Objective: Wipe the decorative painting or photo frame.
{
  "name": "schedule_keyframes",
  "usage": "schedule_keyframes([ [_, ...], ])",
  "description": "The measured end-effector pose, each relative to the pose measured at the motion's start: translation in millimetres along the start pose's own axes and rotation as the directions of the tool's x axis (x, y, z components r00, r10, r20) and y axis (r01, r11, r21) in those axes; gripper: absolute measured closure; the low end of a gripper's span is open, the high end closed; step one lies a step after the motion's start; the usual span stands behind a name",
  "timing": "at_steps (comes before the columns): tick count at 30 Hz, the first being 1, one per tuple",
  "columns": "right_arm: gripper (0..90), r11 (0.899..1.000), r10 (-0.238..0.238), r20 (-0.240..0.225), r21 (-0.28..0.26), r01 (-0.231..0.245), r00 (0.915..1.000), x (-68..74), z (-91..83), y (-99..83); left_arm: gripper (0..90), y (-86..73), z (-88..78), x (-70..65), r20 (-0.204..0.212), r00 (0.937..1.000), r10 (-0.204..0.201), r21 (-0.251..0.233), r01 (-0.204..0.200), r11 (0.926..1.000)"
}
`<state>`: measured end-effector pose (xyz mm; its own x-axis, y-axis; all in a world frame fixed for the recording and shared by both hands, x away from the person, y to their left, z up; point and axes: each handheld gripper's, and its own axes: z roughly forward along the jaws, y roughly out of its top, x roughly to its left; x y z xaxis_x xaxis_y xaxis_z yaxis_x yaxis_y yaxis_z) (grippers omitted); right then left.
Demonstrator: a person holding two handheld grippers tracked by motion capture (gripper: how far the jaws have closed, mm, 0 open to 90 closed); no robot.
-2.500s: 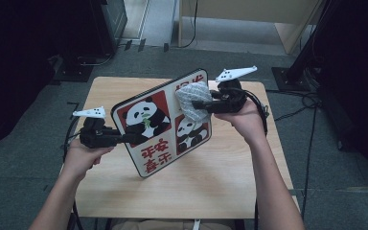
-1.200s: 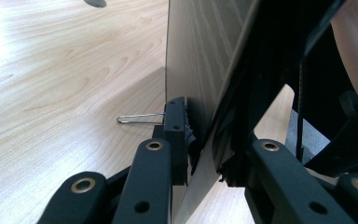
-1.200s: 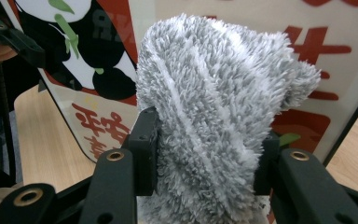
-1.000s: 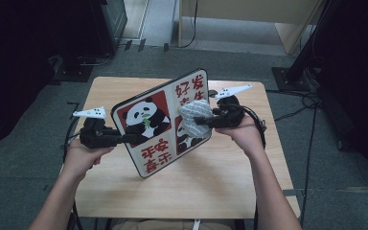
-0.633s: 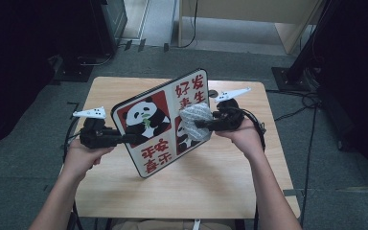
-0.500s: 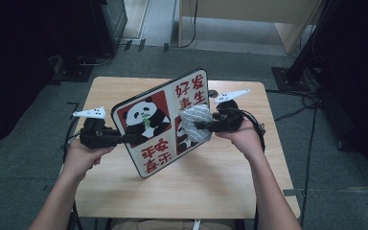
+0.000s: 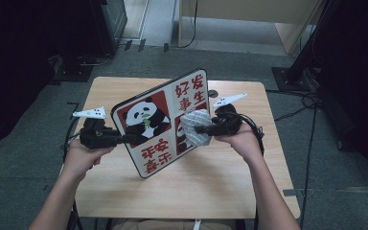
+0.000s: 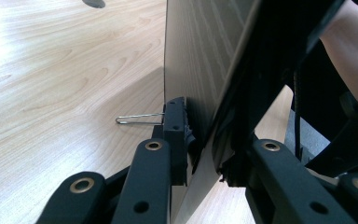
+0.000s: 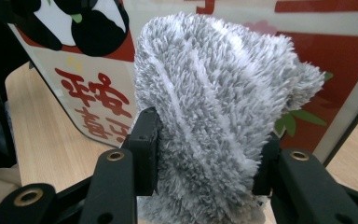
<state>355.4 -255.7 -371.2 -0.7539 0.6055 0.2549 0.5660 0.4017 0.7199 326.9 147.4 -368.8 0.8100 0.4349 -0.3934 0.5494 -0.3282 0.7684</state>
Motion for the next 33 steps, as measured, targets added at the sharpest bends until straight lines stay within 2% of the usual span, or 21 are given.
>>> schedule_keyframes([
  [24,56.8,0.998,0.025,-0.007,0.054,-0.024,0.9997,-3.4,17.0,-22.6,75.4,-1.1,0.1,-0.9,0.003,0.9999,0.010,-0.004,-0.010,0.9999],
  [33,56.9,0.995,0.050,-0.016,0.092,-0.049,0.9986,-7.0,25.6,-34.9,75.3,-1.0,0.1,-0.7,0.004,0.9999,0.012,-0.004,-0.012,0.9999],
])
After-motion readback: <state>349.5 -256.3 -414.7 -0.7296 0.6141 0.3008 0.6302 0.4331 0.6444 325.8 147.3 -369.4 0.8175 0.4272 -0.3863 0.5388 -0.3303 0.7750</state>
